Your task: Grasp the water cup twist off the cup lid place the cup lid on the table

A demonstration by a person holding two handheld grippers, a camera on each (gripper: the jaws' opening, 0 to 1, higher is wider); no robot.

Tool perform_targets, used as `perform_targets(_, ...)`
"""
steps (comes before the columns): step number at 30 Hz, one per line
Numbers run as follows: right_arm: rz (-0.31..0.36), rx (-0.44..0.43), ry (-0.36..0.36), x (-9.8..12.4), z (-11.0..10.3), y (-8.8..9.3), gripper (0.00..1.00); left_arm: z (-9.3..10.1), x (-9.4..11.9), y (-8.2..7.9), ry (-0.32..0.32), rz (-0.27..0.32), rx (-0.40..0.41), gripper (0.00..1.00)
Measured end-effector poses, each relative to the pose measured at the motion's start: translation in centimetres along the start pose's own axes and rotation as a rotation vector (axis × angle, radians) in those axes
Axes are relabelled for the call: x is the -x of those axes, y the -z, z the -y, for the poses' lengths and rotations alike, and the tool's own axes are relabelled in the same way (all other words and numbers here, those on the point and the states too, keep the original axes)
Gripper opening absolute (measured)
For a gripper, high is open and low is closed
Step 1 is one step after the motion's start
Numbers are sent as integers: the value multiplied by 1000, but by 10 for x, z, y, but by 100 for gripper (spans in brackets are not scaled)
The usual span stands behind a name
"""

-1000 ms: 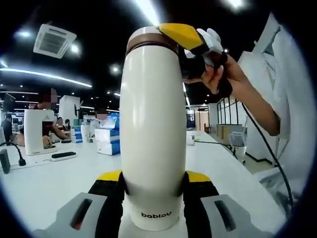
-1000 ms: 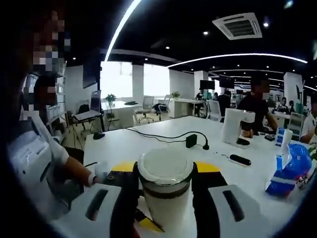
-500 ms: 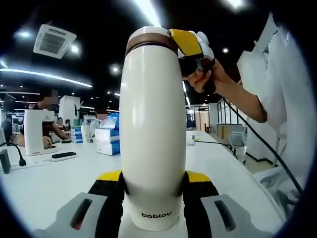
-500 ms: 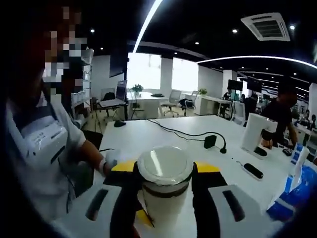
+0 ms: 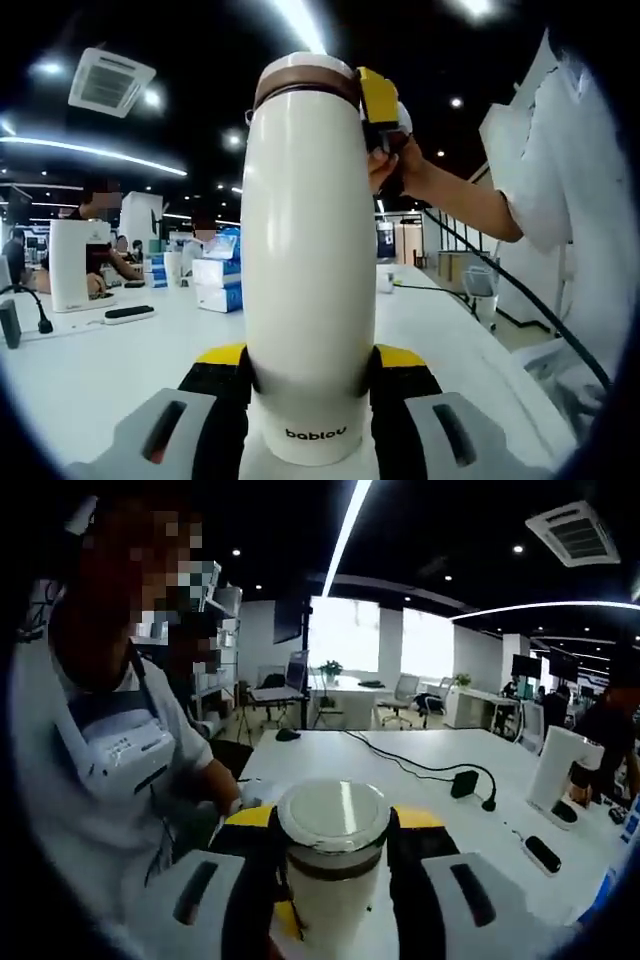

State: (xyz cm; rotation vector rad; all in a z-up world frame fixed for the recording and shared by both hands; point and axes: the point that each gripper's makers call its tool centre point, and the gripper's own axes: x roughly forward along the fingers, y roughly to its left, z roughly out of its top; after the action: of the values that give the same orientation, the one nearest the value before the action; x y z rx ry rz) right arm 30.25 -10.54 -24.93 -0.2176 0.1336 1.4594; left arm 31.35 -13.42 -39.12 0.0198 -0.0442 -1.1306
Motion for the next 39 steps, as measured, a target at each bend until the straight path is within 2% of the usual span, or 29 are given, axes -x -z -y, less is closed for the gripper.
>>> perform_targets(4,32,-42,-21,-1,1,-1,45,0,0,0,0,1,2,48)
perform_targets(9,46,-64,1,0,1,-1,46,0,-1,0,0,2,9,48)
perform_targets(11,41,-77,30,2,1,1,50,2,-1,0,2,1,1,48)
perform_targets(13,31,-82,81,5,3,3,54,2,-2,0,2,1,-1,48)
perform_targets(15,44,-119,145,12,6,-1,62,1,-1,0,1,1,-1,48)
perform_targets(17,58,-130,195,19,6,-5,64,1,-1,-1,2,2,0,48)
perform_targets(18,59,-155,266,25,10,-6,67,1,-1,-1,2,1,1,48)
perform_targets(22,89,-215,477,43,12,-10,79,2,0,0,1,1,-2,48)
perform_targets(23,110,-203,510,46,9,-12,78,2,0,0,0,0,-2,48)
perform_targets(24,130,-172,524,46,6,-15,74,2,0,0,0,0,-2,48)
perform_targets(25,147,-31,594,51,2,-21,64,2,0,0,-1,0,-2,48)
perform_targets(26,153,52,683,57,1,-23,51,3,-1,0,-1,0,-2,48)
perform_targets(27,126,69,720,56,-4,-18,51,2,-1,0,-1,0,-2,48)
perform_targets(28,109,14,737,52,-11,-12,57,2,-1,0,-1,0,-2,48)
perform_targets(29,112,-39,749,49,-17,-9,68,2,-1,0,0,0,-2,48)
perform_targets(30,120,-56,744,45,-23,-10,72,2,-1,0,0,0,-2,48)
perform_targets(32,127,-53,750,39,-34,-11,71,1,-2,0,1,0,-3,48)
perform_targets(35,144,-59,811,43,-41,-14,66,1,-1,0,0,0,-2,48)
perform_targets(37,153,-79,796,40,-47,-14,64,1,-1,1,-1,-1,0,48)
perform_targets(39,154,-99,807,38,-49,-11,66,1,-2,1,-1,-1,0,48)
